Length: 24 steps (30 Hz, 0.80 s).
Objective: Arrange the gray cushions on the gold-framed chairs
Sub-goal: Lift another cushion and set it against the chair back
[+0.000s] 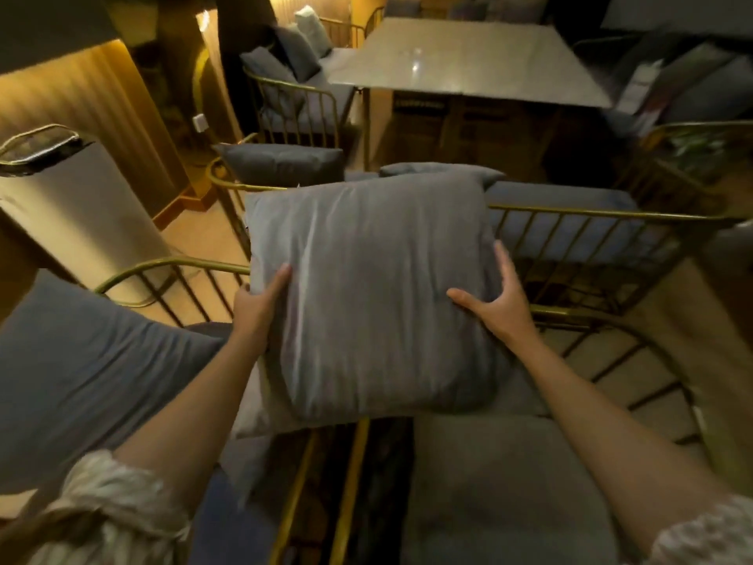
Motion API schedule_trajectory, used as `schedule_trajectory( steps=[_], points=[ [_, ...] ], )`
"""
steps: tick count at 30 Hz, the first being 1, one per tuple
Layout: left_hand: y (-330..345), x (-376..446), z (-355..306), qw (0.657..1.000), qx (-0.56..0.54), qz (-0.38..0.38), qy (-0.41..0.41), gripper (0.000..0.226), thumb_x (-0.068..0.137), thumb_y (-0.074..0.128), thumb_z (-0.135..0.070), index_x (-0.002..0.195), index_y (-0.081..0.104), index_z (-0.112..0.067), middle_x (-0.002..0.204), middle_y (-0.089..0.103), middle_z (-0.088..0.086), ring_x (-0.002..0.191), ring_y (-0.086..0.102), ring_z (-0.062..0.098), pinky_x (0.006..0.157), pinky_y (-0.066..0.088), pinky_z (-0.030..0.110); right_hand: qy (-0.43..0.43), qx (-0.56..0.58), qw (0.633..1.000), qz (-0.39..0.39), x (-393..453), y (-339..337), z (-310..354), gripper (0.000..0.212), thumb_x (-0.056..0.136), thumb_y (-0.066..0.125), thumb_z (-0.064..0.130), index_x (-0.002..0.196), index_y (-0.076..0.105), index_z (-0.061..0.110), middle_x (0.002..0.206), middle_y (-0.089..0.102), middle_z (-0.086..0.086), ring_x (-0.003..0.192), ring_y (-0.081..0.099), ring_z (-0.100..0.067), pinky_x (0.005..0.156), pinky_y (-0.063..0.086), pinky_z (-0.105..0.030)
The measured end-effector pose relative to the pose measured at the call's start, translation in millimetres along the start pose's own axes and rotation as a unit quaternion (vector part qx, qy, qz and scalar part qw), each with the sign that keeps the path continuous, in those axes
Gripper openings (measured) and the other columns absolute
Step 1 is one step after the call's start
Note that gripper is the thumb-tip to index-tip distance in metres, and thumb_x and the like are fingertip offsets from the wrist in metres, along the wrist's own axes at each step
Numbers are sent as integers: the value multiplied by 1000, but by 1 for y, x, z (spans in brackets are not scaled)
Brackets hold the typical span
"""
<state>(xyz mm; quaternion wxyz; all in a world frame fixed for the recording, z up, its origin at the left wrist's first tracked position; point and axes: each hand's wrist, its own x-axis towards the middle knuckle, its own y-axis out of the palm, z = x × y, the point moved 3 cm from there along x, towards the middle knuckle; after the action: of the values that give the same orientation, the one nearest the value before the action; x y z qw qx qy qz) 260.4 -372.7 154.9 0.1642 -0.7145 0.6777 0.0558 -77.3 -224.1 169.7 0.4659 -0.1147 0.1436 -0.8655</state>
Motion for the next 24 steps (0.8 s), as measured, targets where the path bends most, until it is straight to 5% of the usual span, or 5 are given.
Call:
schedule_trajectory(
  steps=[3, 6, 8, 11, 24],
  points=[
    [78, -37, -5, 993, -36, 80, -83, 112, 46, 76, -81, 136, 50, -19, 131, 59, 4, 117, 57, 30, 105, 42, 49, 91, 103, 986, -91, -8, -108, -35, 125, 57, 82, 63, 157, 19, 23, 155, 39, -5, 136, 45, -19, 109, 40, -32],
    [154, -74, -16, 978, 4, 168, -120, 73, 71, 69, -68, 125, 55, -21, 136, 55, 8, 122, 53, 30, 108, 39, 49, 143, 142, 972, -121, -22, -191, -68, 124, 36, 80, 78, 136, 55, 10, 122, 68, -1, 104, 67, -13, 87, 56, -24],
    [202, -100, -16, 974, 36, 183, -131, 87, 71, 65, -72, 139, 45, -21, 144, 48, 7, 131, 46, 33, 112, 34, 50, 161, 161, 963, -142, -33, -234, -90, 121, 31, 82, 77, 130, 60, 10, 118, 70, -1, 101, 68, -14, 87, 57, -27],
    [253, -133, -11, 976, 34, 197, -86, 117, 54, 67, -83, 148, 35, -21, 147, 45, 4, 134, 44, 33, 114, 30, 53, 162, 169, 959, -162, -40, -274, -104, 122, 40, 87, 67, 141, 47, 15, 133, 61, -1, 113, 61, -17, 94, 51, -32],
    [332, -119, -12, 971, -33, 235, 12, 122, 50, 77, -66, 152, 22, -31, 156, 35, 0, 141, 35, 28, 117, 27, 53, 183, 139, 965, -124, 11, -298, -164, 132, 48, 92, 39, 155, 15, 26, 155, 35, -3, 140, 39, -26, 112, 39, -47]
  ],
)
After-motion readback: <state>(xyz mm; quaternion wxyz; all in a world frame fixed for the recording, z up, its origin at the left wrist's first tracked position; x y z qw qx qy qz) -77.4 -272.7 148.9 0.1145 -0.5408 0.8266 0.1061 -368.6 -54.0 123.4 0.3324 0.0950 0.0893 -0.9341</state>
